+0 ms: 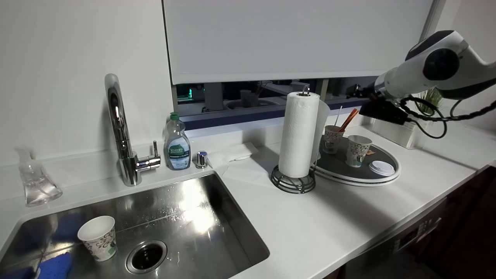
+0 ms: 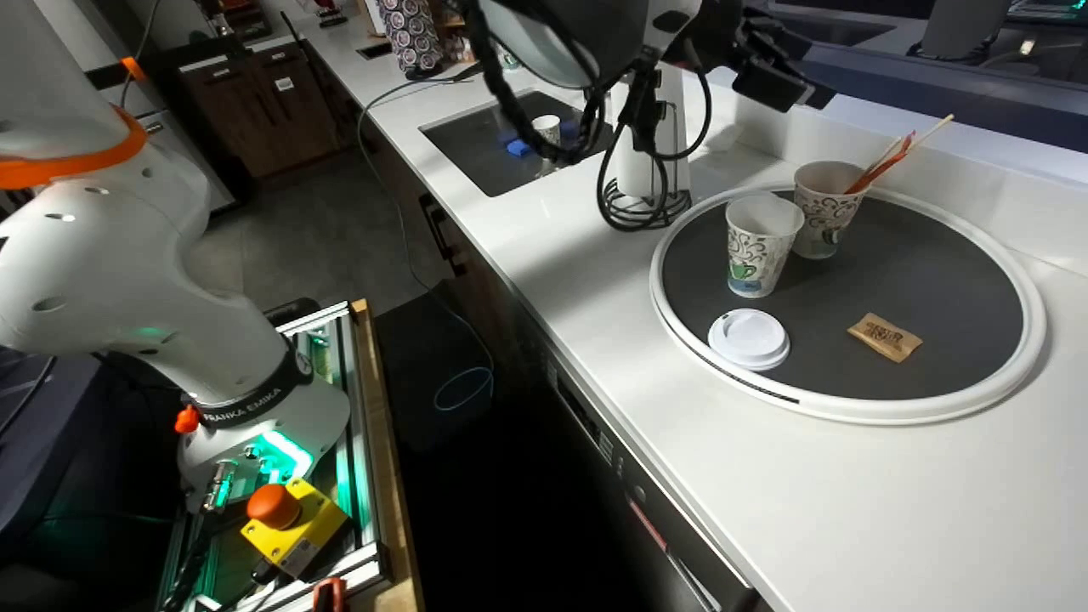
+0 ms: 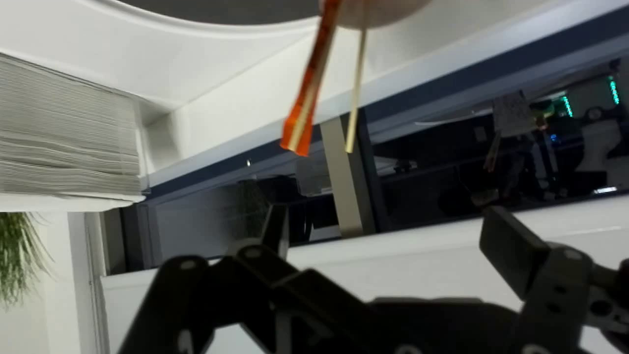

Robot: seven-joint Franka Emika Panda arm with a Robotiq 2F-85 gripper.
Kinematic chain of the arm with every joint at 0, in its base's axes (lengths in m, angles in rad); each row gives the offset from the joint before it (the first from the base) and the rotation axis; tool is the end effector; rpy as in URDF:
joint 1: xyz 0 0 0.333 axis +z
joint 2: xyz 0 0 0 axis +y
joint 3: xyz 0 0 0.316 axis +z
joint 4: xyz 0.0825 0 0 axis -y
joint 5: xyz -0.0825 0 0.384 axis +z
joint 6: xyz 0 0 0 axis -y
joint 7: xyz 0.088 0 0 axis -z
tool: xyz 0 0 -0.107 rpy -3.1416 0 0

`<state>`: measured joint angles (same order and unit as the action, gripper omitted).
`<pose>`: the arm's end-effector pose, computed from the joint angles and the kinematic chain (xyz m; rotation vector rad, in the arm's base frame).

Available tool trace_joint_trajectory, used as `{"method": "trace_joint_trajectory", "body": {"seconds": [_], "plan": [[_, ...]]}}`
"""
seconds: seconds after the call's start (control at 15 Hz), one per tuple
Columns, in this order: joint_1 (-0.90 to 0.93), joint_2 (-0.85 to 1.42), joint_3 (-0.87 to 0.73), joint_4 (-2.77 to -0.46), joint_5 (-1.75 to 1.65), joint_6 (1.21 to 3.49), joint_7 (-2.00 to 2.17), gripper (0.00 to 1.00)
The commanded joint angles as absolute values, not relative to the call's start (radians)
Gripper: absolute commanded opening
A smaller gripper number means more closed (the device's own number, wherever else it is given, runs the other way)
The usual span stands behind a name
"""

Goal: Place the wooden stirrers in the coffee cup at the back.

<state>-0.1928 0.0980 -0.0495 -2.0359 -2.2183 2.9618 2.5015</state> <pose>0.5590 -0.0822 0.4050 2.4555 -0.7649 1.6091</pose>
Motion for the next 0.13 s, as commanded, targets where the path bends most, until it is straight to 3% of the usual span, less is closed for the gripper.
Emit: {"method": "trace_joint_trajectory", "body": {"seconds": [0.0,0.07], "plan": [[-0.199,0.087,-0.073,-2.065,-2.178,2.99,2.423,0.99],[-0.205,0.08,-0.093,-2.088,-2.149,3.01,2.365,0.99]]}}
